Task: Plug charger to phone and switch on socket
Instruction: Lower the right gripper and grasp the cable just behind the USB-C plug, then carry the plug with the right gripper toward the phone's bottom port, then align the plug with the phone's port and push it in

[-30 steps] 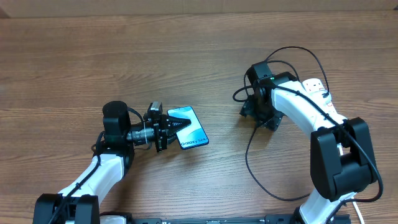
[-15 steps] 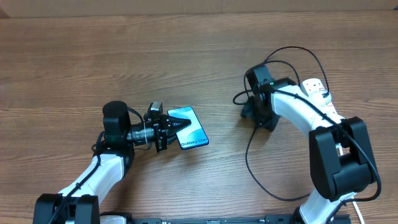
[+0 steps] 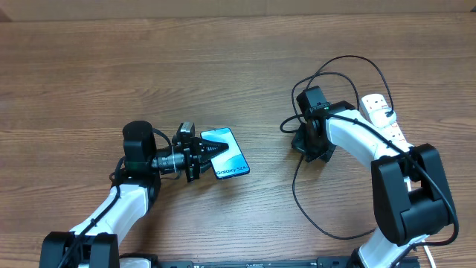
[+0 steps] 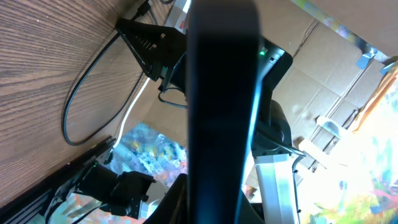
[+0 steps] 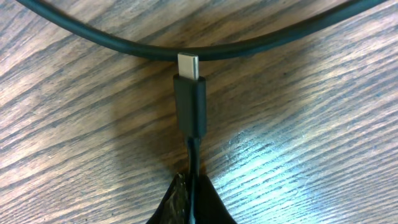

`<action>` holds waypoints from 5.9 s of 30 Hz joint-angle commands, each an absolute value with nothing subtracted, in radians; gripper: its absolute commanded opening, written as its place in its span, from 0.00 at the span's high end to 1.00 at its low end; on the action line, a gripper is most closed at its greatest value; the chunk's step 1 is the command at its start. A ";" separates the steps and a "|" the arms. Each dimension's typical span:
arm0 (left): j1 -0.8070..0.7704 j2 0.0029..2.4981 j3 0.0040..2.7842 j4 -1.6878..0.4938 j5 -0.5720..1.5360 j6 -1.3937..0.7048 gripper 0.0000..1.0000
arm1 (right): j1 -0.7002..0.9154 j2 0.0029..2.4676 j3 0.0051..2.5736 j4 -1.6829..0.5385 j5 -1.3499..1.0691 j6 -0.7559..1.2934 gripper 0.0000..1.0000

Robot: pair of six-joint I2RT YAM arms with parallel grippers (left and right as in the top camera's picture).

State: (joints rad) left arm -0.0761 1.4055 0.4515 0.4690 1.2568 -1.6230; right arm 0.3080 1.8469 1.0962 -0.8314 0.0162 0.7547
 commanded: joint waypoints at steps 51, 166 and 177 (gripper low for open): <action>-0.094 1.660 0.779 0.864 1.401 -1.509 0.96 | 0.614 1.422 1.343 -1.286 -0.754 0.241 0.96; -0.094 1.660 0.779 0.869 1.407 -1.567 0.96 | 0.613 1.483 1.343 -1.156 -0.753 0.334 0.96; -0.094 1.660 0.779 0.868 1.391 -1.579 0.96 | 0.614 1.483 1.343 -1.156 -0.754 0.334 0.96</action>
